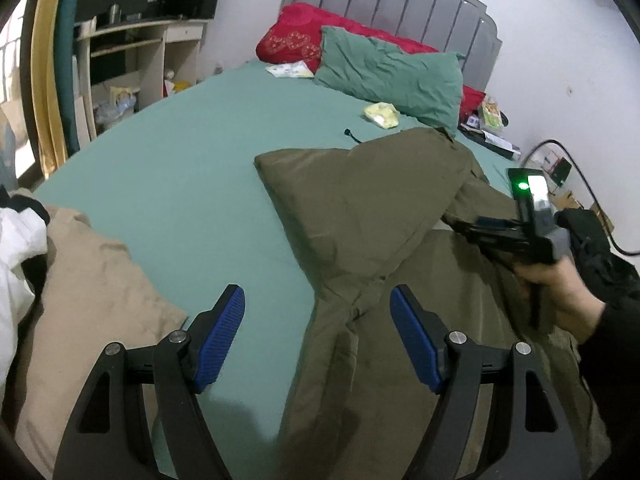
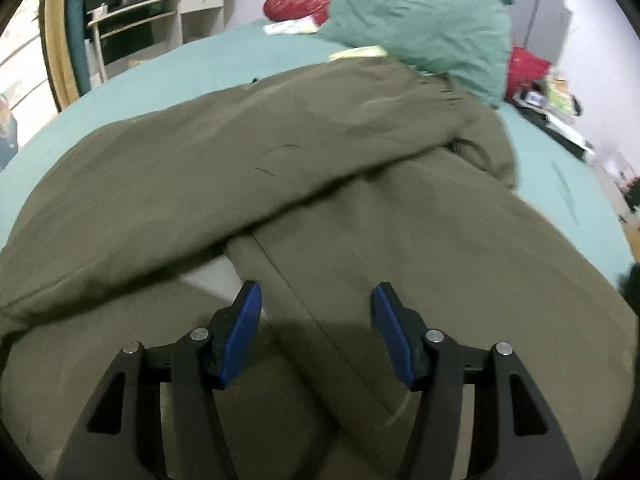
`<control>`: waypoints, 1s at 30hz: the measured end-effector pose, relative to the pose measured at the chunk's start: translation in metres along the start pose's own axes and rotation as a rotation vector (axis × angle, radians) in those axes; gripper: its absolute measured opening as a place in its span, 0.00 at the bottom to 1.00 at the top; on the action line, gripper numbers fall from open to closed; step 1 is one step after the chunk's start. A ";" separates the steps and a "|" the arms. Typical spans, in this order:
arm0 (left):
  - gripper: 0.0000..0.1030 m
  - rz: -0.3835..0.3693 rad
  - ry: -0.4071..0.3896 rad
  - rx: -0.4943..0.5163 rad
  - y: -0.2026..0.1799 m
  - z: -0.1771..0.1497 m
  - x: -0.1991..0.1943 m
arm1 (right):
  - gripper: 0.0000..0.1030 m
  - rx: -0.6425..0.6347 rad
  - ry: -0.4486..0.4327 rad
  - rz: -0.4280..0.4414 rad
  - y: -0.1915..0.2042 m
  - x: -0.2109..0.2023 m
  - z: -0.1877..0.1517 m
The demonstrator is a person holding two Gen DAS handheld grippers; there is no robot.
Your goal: Fold large clothes
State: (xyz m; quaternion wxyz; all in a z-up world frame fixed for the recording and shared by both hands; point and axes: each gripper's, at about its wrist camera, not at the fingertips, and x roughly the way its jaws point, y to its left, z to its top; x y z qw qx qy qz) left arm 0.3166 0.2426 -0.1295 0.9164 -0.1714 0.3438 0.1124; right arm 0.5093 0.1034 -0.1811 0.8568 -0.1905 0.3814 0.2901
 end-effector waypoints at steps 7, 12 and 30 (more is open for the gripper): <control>0.76 -0.029 -0.021 -0.026 -0.002 0.009 -0.006 | 0.03 -0.122 -0.022 0.017 0.012 -0.069 -0.027; 0.76 -0.035 -0.047 0.001 -0.011 0.011 -0.016 | 0.03 -0.207 0.057 0.151 0.022 -0.146 -0.097; 0.76 -0.014 -0.027 -0.070 0.024 0.013 -0.015 | 0.68 -0.070 0.065 0.278 0.068 -0.121 -0.044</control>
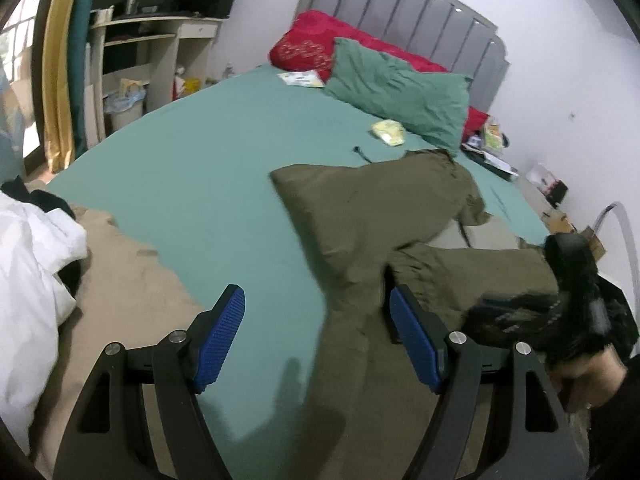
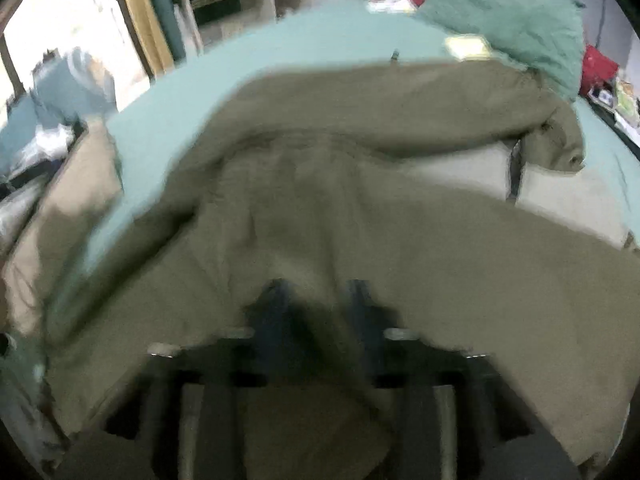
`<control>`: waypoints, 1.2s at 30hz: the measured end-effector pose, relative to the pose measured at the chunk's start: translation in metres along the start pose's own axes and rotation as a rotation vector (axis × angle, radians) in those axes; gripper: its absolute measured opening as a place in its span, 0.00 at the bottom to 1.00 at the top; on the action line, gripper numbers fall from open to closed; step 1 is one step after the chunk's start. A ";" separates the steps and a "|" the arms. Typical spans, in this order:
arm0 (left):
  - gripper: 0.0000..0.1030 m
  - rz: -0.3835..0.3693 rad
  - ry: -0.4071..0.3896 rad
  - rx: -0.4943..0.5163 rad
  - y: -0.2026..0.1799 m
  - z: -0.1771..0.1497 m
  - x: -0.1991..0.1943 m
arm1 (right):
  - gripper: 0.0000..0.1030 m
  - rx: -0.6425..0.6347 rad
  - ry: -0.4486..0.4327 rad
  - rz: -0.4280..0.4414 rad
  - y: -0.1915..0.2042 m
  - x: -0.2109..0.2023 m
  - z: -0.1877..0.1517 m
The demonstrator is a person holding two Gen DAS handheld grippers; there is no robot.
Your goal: Fold large clothes
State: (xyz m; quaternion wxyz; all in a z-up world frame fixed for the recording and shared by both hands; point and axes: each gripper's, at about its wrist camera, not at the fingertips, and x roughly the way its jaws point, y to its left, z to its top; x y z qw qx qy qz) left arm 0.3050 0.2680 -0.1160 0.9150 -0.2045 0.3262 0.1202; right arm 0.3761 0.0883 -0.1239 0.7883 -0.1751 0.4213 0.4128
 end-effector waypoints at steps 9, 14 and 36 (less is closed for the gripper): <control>0.76 0.003 0.016 -0.072 0.029 0.005 0.021 | 0.91 0.411 -0.068 -0.083 -0.126 0.079 0.089; 0.76 -0.011 0.014 -0.051 0.026 0.006 0.024 | 0.72 0.555 -0.111 -0.035 -0.146 0.123 0.106; 0.76 -0.127 0.028 0.112 -0.059 -0.022 -0.004 | 0.05 0.175 -0.172 -0.132 -0.017 -0.093 0.021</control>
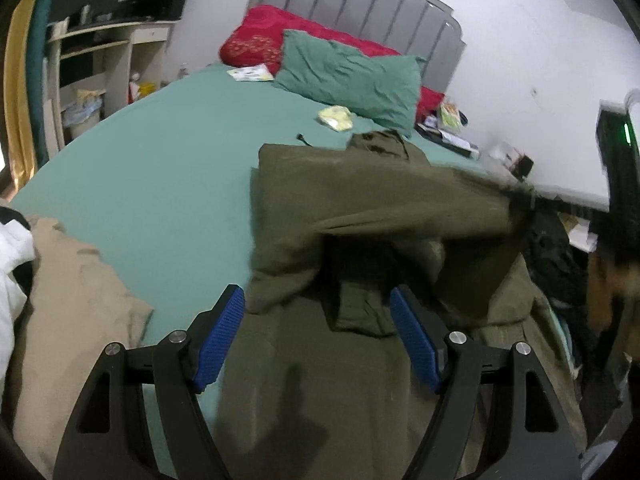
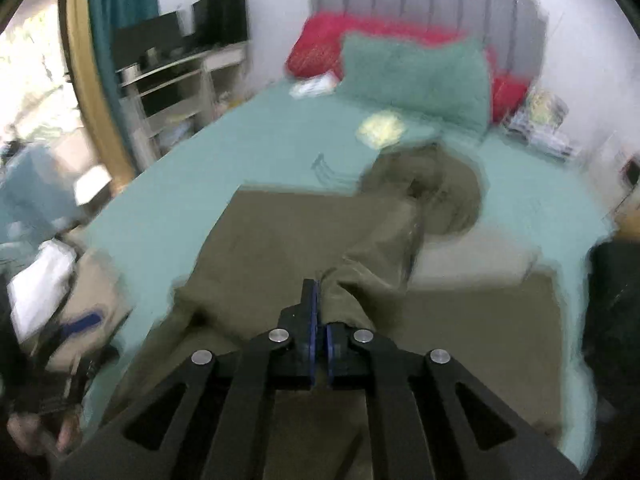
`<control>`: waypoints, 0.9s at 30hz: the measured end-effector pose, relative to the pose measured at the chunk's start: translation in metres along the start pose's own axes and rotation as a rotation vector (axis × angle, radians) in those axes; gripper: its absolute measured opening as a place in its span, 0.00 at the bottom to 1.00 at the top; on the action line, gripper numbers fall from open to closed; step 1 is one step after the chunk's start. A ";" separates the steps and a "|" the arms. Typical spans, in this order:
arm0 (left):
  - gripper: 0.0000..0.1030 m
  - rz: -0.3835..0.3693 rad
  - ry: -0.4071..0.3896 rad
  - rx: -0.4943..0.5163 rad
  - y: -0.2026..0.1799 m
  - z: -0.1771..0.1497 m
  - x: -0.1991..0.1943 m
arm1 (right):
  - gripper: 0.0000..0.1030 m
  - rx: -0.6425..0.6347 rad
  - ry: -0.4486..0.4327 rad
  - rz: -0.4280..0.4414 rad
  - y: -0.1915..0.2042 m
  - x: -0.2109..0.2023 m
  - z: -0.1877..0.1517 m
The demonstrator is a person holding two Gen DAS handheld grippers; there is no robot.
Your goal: Fold large clothes
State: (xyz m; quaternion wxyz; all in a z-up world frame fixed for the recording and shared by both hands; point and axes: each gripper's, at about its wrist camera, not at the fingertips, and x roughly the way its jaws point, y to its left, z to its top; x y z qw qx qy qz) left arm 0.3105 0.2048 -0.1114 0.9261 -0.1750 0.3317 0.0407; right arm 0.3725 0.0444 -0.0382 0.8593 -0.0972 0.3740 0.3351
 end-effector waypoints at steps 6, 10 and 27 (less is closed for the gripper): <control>0.76 0.005 0.041 0.028 -0.010 -0.011 0.009 | 0.59 0.047 0.012 0.094 -0.036 -0.008 -0.084; 0.76 0.006 0.036 0.013 -0.007 -0.006 0.010 | 0.61 0.064 -0.039 -0.025 -0.052 -0.025 -0.116; 0.76 0.009 0.058 -0.010 -0.005 -0.001 0.021 | 0.09 0.154 0.023 -0.104 -0.062 0.036 -0.114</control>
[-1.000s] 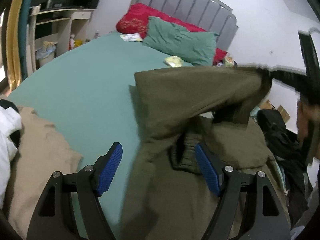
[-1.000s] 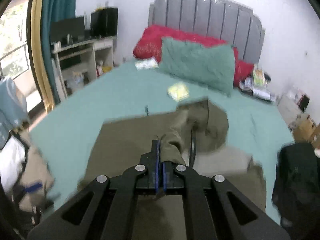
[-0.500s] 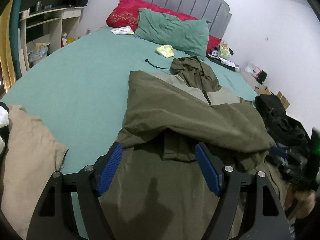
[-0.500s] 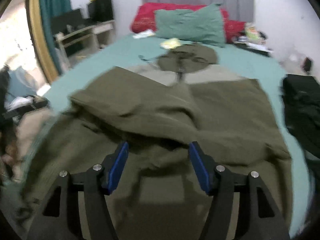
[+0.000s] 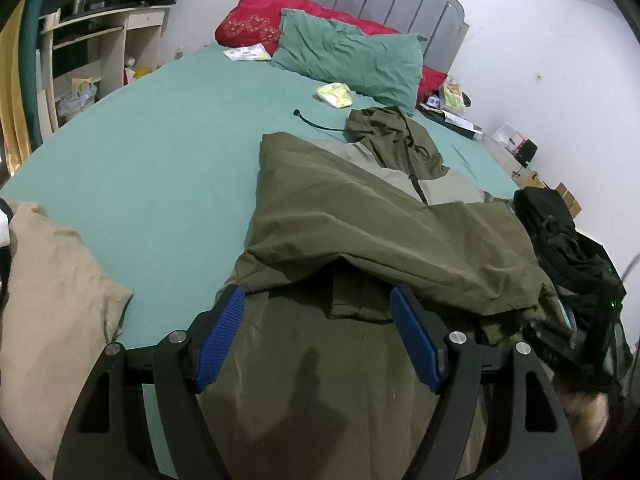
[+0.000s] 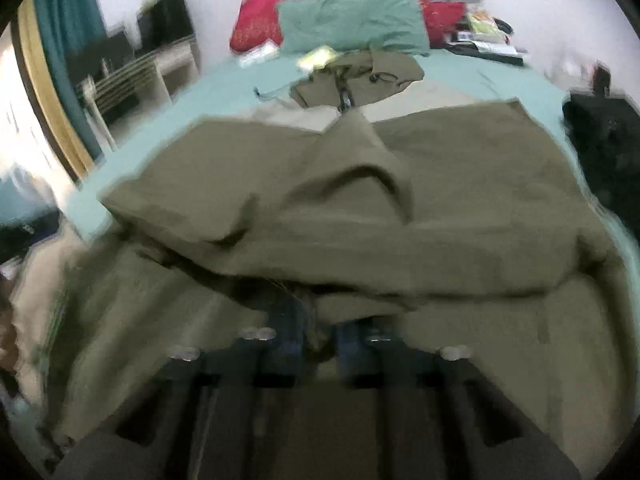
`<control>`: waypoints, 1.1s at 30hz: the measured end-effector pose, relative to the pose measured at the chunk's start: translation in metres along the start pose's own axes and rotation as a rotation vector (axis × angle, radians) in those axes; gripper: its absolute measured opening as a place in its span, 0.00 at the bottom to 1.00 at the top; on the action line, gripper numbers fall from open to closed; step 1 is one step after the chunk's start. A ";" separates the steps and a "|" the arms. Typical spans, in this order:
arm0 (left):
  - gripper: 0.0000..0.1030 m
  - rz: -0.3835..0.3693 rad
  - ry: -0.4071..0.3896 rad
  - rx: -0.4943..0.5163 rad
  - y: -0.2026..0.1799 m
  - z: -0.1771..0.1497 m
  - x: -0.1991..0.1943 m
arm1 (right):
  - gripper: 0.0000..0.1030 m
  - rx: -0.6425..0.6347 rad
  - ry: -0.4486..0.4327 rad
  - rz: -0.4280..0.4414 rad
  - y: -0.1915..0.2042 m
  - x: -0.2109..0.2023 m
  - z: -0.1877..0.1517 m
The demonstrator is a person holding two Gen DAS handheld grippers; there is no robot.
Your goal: Fold large clothes
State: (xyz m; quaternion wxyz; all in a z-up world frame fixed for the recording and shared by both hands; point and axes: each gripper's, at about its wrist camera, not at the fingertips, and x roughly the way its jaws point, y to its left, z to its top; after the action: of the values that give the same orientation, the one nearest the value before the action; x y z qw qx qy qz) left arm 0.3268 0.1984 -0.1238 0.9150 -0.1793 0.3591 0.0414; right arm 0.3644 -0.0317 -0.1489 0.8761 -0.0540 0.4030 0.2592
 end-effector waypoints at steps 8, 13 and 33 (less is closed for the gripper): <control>0.76 0.013 -0.016 -0.053 0.010 0.001 0.006 | 0.07 -0.504 -0.145 -0.516 -0.028 -0.044 0.088; 0.76 0.017 0.017 -0.070 0.016 -0.001 0.022 | 0.07 -0.617 0.043 -0.555 -0.069 0.006 0.064; 0.76 0.264 -0.034 -0.121 0.048 0.024 0.053 | 0.72 0.028 -0.121 -0.002 -0.118 0.045 0.193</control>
State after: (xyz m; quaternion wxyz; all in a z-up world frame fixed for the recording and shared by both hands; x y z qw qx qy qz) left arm 0.3717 0.2494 -0.1577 0.8951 -0.1844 0.3609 0.1861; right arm 0.5784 -0.0560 -0.0663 0.8997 -0.0264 0.3528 0.2555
